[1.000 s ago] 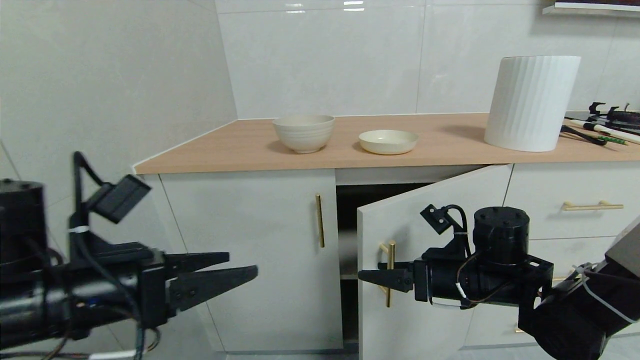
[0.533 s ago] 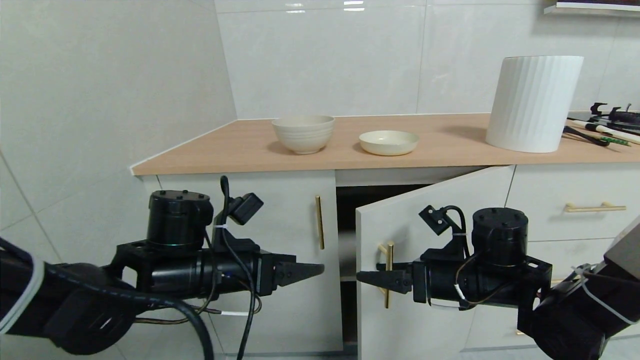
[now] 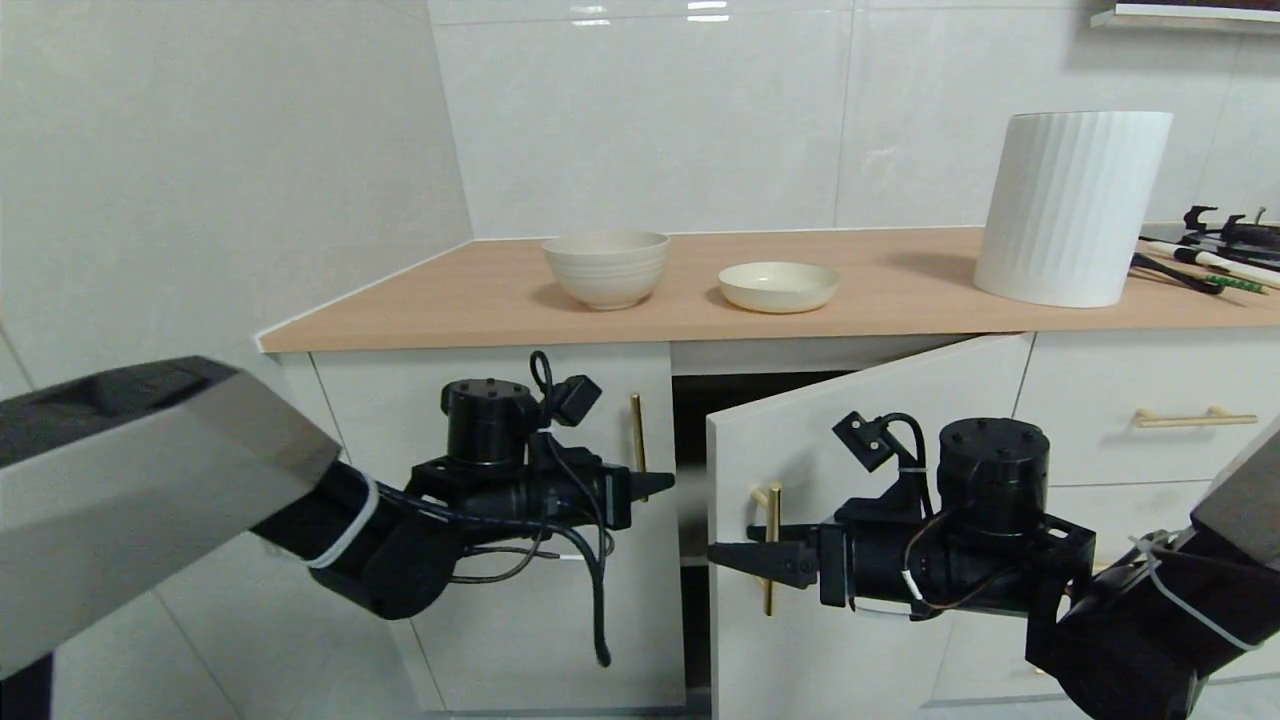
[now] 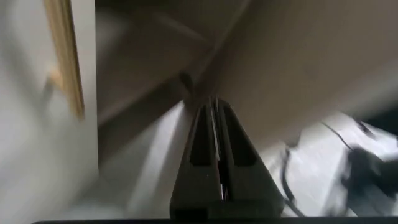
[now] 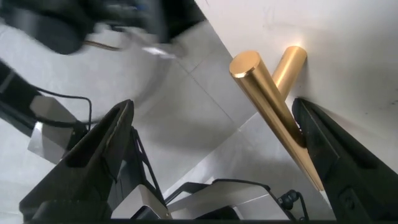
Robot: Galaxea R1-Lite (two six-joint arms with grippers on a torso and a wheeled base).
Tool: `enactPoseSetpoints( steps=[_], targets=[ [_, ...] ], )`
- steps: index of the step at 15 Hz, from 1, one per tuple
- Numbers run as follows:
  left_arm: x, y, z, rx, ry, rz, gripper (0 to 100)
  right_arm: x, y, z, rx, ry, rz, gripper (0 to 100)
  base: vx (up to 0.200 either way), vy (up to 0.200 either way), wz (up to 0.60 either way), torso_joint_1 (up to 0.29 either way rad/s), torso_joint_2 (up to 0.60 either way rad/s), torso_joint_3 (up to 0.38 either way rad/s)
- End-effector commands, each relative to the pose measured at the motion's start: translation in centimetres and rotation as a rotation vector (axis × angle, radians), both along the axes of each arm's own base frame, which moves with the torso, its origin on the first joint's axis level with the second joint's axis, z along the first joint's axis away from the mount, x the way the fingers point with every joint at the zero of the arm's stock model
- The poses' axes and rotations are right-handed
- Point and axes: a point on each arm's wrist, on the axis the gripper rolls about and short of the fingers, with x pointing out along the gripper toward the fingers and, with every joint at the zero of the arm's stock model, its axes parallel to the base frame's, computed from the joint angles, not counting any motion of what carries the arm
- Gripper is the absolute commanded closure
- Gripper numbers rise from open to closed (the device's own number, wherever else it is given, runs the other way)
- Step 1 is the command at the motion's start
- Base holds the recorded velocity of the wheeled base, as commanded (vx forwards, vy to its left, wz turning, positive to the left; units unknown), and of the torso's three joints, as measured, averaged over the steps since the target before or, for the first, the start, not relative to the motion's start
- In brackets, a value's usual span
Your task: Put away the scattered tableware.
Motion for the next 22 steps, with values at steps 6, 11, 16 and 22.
enactPoseSetpoints(
  steps=[6, 11, 16, 22],
  targets=[
    [2.4, -7.6, -6.2, -0.044, -0.119, -0.045, 100, -0.8, 2.2, -1.4, -0.010, 0.013, 0.064, 0, 0.000, 0.000, 0.00, 0.000, 0.00, 0.000],
    [-0.2, -6.8, -4.4, -0.083, -0.172, -0.078, 100, -0.5, 2.5, -1.8, -0.013, 0.016, 0.063, 0, 0.000, 0.000, 0.00, 0.000, 0.00, 0.000],
    [-1.1, -6.2, -4.1, -0.108, -0.213, -0.077, 100, -0.4, 2.4, -1.9, -0.014, 0.017, 0.056, 0, 0.000, 0.000, 0.00, 0.000, 0.00, 0.000],
    [-1.7, -5.4, -3.2, -0.116, -0.233, -0.068, 100, 0.3, 0.5, -2.0, -0.030, -0.033, -0.066, 0, 0.000, 0.000, 0.00, 0.000, 0.00, 0.000]
  ],
)
